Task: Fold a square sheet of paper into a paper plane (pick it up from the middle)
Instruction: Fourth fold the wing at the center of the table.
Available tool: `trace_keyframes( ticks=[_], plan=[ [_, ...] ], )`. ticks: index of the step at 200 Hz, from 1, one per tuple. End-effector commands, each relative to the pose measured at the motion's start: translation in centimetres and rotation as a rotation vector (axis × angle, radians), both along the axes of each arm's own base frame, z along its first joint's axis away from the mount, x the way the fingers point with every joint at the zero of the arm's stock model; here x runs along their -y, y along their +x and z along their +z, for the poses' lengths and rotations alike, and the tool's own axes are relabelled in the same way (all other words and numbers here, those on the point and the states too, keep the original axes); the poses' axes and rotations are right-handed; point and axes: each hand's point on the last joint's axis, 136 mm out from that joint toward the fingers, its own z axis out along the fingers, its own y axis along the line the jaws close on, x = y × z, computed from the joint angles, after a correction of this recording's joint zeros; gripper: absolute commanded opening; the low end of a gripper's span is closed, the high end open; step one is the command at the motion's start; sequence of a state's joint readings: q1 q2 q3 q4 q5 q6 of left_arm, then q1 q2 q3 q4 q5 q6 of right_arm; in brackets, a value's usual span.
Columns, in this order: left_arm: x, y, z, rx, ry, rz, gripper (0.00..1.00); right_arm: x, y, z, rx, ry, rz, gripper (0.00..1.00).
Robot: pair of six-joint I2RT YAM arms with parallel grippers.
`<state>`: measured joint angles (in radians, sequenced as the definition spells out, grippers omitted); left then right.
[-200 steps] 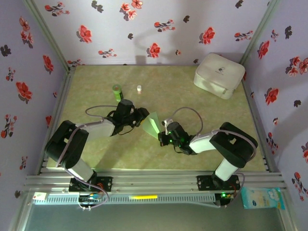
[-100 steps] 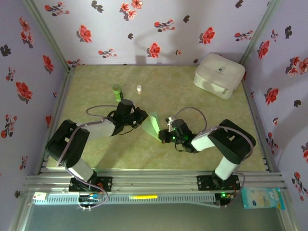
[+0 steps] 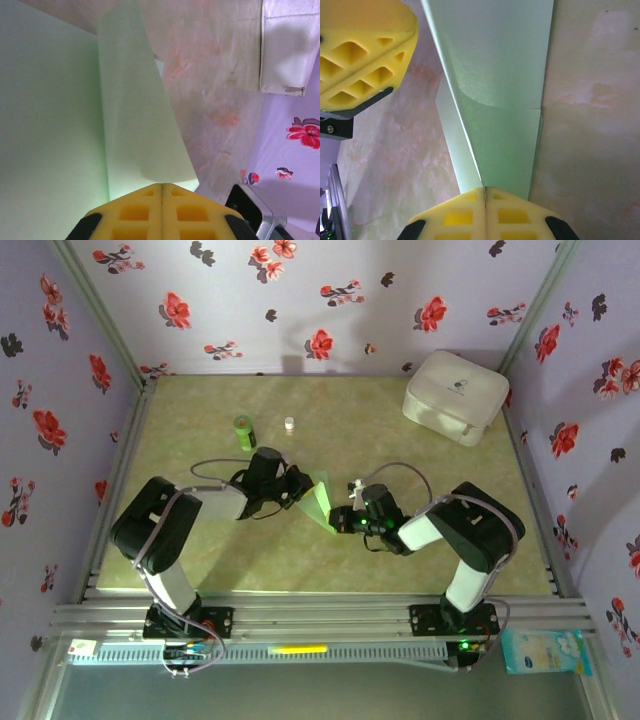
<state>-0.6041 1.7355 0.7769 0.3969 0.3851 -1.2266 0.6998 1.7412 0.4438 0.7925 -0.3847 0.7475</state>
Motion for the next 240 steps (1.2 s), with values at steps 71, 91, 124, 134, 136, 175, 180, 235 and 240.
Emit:
trace_keyframes(
  ticks=[71, 91, 124, 134, 136, 175, 180, 235, 240],
  plan=[
    [2.9, 0.6, -0.3, 0.025, -0.032, -0.089, 0.04, 1.7, -1.2, -3.3, -0.118, -0.073, -0.057, 0.0],
    [3.0, 0.6, -0.6, 0.023, -0.029, -0.092, 0.05, 1.8, -1.2, -3.3, -0.118, -0.071, -0.063, 0.0],
    [3.1, 0.5, -1.2, 0.012, -0.017, -0.098, 0.06, 2.1, -1.1, -3.3, -0.129, -0.084, -0.078, 0.0],
    [3.1, 0.4, -1.4, 0.007, -0.016, -0.099, 0.06, 2.2, -1.1, -3.4, -0.129, -0.091, -0.08, 0.0],
    [3.1, 0.4, -1.4, 0.007, -0.016, -0.097, 0.06, 2.3, -1.1, -3.4, -0.131, -0.094, -0.08, 0.0],
    [3.3, 0.6, -1.7, 0.001, -0.008, -0.096, 0.06, 2.3, -1.1, -3.7, -0.147, -0.115, -0.081, 0.0],
    [3.3, 0.6, -1.7, 0.002, -0.007, -0.095, 0.06, 2.3, -1.2, -3.8, -0.153, -0.118, -0.079, 0.0],
    [3.0, 0.8, -2.4, -0.01, 0.02, -0.08, 0.06, 2.3, -1.2, -4.1, -0.198, -0.132, -0.074, 0.0],
    [2.9, 0.8, -2.6, -0.014, 0.024, -0.077, 0.06, 2.3, -1.2, -4.1, -0.201, -0.132, -0.074, 0.0]
  ],
)
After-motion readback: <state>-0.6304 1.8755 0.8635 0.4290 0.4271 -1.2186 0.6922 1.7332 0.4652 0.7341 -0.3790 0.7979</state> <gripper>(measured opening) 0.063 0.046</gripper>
